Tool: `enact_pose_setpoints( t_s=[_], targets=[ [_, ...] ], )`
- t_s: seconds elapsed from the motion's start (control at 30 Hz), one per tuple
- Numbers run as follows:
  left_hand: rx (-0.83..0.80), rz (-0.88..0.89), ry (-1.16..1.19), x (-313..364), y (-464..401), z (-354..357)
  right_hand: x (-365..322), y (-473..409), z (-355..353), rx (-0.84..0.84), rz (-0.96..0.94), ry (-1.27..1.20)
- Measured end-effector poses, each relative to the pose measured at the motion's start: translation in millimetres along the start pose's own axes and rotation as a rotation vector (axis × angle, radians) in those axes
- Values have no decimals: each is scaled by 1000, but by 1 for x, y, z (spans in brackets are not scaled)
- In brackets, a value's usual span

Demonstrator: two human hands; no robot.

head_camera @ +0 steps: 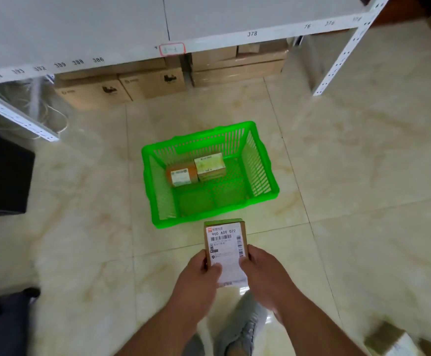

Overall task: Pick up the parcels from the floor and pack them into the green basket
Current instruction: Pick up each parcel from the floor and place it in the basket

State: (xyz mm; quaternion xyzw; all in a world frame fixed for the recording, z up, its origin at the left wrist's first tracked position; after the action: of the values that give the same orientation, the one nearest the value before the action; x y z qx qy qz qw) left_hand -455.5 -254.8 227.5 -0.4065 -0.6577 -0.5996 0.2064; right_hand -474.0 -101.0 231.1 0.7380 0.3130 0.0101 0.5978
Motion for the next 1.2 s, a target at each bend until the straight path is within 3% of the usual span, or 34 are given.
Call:
enact_pose_setpoints(
  t_s=[0.43, 0.93, 1.2],
  targets=[
    [103, -30, 174, 25, -78, -20, -83, -69, -24, 27, 12, 190],
    [133, -271, 543, -6, -163, -85, -216, -146, 29, 39, -40, 517],
    [377, -460, 893, -59, -219, -71, -242, -235, 78, -51, -48, 787]
  ],
)
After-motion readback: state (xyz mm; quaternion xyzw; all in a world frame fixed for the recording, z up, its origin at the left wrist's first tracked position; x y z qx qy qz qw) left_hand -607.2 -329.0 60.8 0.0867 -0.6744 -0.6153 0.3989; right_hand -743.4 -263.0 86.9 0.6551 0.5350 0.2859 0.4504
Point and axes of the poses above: each hand's wrist, its own y-axis away from the middle knuckle, its own z-axis out of the palm, x = y × z, the point moved 10 cm from there along -y, towards the middle knuckle, and after that the axes turned 15 degrees about z, right-handed, at the moved point
